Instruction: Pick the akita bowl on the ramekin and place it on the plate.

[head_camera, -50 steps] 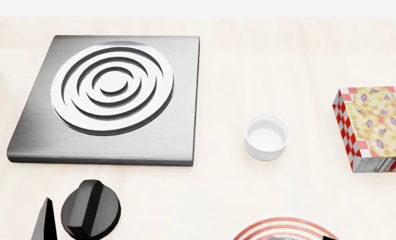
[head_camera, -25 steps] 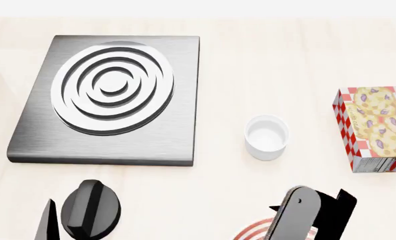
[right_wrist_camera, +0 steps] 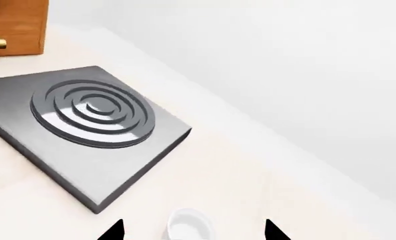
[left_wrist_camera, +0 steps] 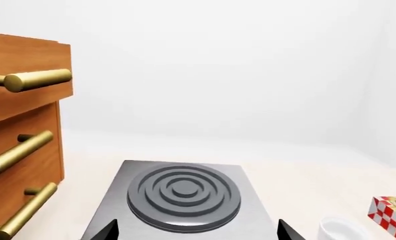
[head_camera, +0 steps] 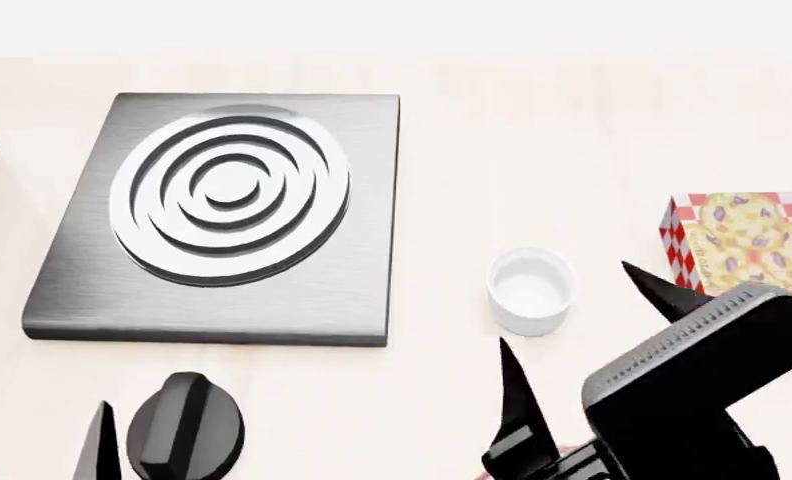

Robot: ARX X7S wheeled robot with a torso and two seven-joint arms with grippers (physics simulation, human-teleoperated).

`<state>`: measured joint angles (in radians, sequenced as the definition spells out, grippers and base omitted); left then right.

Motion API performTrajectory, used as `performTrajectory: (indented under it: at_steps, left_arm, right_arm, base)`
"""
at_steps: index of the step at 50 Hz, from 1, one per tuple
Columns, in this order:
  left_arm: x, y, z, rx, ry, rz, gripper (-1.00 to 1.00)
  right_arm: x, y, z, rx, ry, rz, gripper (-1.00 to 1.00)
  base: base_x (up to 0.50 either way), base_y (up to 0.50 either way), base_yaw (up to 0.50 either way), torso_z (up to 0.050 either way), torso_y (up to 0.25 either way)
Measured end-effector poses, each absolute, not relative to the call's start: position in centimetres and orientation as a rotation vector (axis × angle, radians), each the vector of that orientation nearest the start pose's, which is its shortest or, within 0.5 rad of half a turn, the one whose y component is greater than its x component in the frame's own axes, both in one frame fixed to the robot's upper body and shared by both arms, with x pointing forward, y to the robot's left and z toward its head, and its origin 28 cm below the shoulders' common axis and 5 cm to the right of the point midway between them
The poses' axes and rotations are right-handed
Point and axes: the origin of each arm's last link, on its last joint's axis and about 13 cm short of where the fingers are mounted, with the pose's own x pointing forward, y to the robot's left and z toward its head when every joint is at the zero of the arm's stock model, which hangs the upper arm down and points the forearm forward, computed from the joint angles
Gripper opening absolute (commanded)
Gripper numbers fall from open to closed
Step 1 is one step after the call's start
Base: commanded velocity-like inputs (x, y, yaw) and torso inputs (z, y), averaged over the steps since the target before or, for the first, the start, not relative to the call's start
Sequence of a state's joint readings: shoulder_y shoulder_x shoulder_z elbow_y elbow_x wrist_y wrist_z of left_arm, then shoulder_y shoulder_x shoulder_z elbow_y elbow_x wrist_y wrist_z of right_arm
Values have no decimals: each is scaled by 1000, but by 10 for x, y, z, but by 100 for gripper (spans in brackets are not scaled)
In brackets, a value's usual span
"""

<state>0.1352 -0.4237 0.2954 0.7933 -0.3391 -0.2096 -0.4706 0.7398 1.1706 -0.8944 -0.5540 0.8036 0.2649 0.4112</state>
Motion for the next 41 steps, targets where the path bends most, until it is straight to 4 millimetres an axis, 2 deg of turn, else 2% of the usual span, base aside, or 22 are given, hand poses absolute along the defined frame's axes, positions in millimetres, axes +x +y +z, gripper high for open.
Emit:
performTrajectory:
  at_steps: [18, 41]
  left_arm:
    - [147, 195, 124, -80, -275, -92, 100]
    - [148, 194, 122, -74, -270, -102, 100]
  right_arm:
    - [231, -182, 176, -230, -280, 43, 100]
    - [224, -187, 197, -23, -575, -66, 100]
  base:
    - [0, 0, 0, 0, 250]
    - [0, 0, 0, 0, 250]
